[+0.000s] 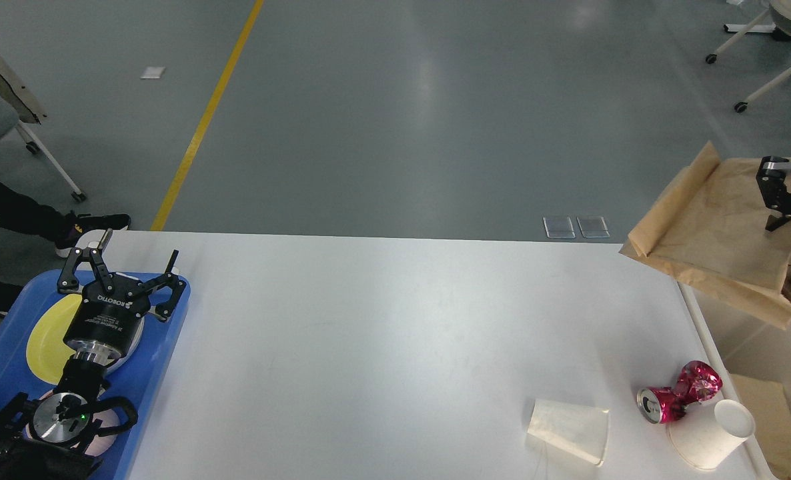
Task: Tidy desktop
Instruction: 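Release the paper bag and wrapper into the white bin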
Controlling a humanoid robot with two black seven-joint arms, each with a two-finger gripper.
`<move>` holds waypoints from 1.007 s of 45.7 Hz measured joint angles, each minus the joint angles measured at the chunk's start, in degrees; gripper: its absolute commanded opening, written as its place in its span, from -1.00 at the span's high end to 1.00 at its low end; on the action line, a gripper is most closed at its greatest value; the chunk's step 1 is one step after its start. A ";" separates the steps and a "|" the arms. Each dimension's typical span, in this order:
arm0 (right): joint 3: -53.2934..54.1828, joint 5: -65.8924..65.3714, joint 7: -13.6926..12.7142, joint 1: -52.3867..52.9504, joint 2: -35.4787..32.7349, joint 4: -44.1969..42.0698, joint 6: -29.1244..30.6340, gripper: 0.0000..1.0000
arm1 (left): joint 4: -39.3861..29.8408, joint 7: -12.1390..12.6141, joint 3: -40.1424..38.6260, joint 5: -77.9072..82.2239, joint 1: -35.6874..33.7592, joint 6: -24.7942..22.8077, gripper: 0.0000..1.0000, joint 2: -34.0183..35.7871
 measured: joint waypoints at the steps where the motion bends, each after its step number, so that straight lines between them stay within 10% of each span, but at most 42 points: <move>1: -0.22 -0.39 0.87 -1.54 -0.51 -1.33 -0.38 1.00 | 0.00 0.00 0.00 0.00 0.00 0.00 -0.93 0.00; 14: -1.58 -1.37 7.56 -24.13 -2.15 -20.06 -6.99 1.00 | 0.00 -0.02 0.00 0.00 0.00 0.02 -0.93 -0.01; 46: 16.21 -0.17 8.22 -80.59 9.78 -60.35 -29.44 1.00 | 0.00 -0.08 0.00 0.00 0.00 0.06 -0.93 -0.01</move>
